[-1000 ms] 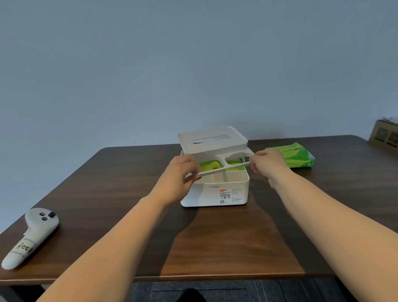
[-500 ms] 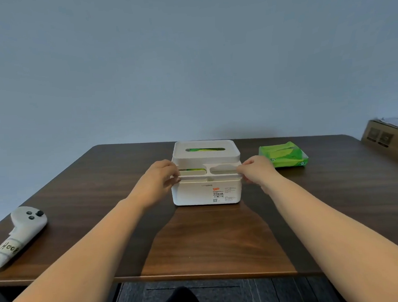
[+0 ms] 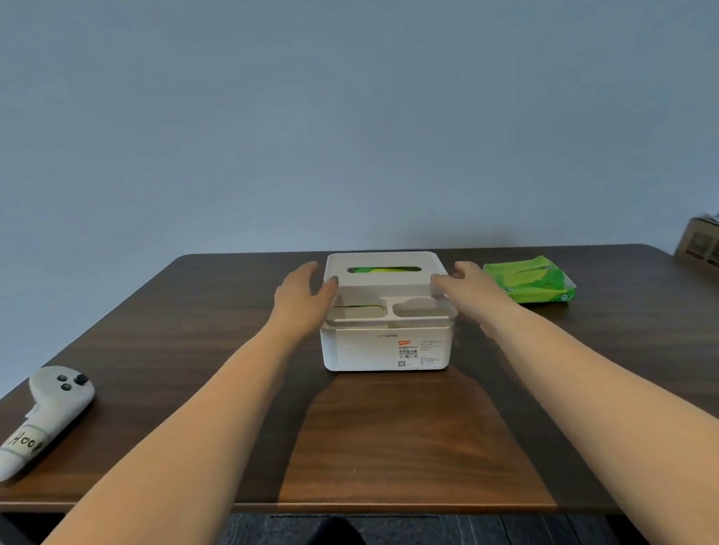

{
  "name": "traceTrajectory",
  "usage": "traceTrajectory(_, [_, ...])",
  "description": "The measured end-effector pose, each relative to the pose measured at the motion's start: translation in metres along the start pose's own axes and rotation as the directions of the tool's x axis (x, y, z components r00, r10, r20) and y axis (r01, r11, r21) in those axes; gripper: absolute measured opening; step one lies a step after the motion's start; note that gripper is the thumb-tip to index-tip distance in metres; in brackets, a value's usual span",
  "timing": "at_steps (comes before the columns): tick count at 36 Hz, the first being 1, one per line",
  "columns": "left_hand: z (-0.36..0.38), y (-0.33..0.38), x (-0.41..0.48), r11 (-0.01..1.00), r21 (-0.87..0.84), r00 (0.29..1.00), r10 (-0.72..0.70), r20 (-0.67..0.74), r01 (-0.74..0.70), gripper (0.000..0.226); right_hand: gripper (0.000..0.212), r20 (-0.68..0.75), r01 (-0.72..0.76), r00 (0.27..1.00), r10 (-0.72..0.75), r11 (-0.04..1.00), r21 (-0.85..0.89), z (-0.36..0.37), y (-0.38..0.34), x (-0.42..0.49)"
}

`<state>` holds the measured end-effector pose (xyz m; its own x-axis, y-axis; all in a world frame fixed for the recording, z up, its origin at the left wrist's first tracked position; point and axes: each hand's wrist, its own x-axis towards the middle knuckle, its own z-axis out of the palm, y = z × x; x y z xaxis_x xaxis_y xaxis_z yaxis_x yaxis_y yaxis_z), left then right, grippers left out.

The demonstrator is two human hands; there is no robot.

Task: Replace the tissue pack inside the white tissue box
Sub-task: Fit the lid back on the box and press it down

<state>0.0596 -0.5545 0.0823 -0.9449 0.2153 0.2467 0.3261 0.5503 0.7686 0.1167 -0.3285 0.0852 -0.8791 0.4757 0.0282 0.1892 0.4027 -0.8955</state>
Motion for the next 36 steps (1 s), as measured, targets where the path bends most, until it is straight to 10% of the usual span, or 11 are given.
traceTrajectory(6, [0.009,0.004,0.012,0.963,-0.122,0.966,-0.222,0.135,0.239,0.058,0.067,-0.019,0.014,1.000,-0.015,0.999,-0.048,0.007,-0.004,0.001])
traceTrajectory(36, [0.018,0.005,0.010,0.968,-0.125,0.970,-0.200,0.139,0.217,0.033,0.045,-0.030,0.072,0.997,-0.075,0.992,-0.101,0.021,-0.010,-0.009])
